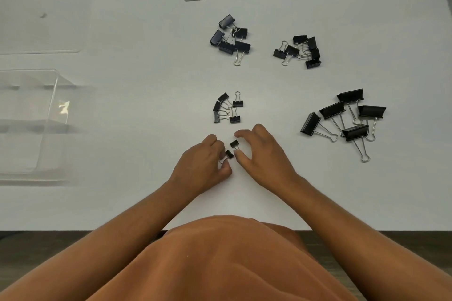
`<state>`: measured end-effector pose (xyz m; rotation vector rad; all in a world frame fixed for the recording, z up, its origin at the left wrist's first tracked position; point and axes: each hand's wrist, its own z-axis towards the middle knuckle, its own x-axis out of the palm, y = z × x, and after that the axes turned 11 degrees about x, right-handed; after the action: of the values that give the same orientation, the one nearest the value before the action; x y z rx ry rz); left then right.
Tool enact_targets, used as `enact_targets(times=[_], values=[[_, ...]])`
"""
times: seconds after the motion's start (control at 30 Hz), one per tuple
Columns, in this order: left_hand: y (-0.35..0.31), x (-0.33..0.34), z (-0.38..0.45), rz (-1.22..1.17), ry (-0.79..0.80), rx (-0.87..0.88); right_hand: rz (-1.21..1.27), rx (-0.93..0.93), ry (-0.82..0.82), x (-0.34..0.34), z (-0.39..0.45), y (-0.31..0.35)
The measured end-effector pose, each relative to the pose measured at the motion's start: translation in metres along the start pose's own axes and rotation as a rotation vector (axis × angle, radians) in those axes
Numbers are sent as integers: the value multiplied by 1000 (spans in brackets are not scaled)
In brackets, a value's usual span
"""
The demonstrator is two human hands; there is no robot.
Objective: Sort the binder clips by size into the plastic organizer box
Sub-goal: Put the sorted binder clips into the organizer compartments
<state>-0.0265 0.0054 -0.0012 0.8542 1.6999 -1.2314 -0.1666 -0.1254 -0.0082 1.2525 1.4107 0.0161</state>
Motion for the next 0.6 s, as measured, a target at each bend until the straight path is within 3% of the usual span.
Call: enact_targets(times=[0.27,0.6], values=[[0,-8,1,-104,37,-134,65,37,-78,15,-2,6],[7,-10,-6,-149,-14,-59,-29,17,-84,10,-13,-5]])
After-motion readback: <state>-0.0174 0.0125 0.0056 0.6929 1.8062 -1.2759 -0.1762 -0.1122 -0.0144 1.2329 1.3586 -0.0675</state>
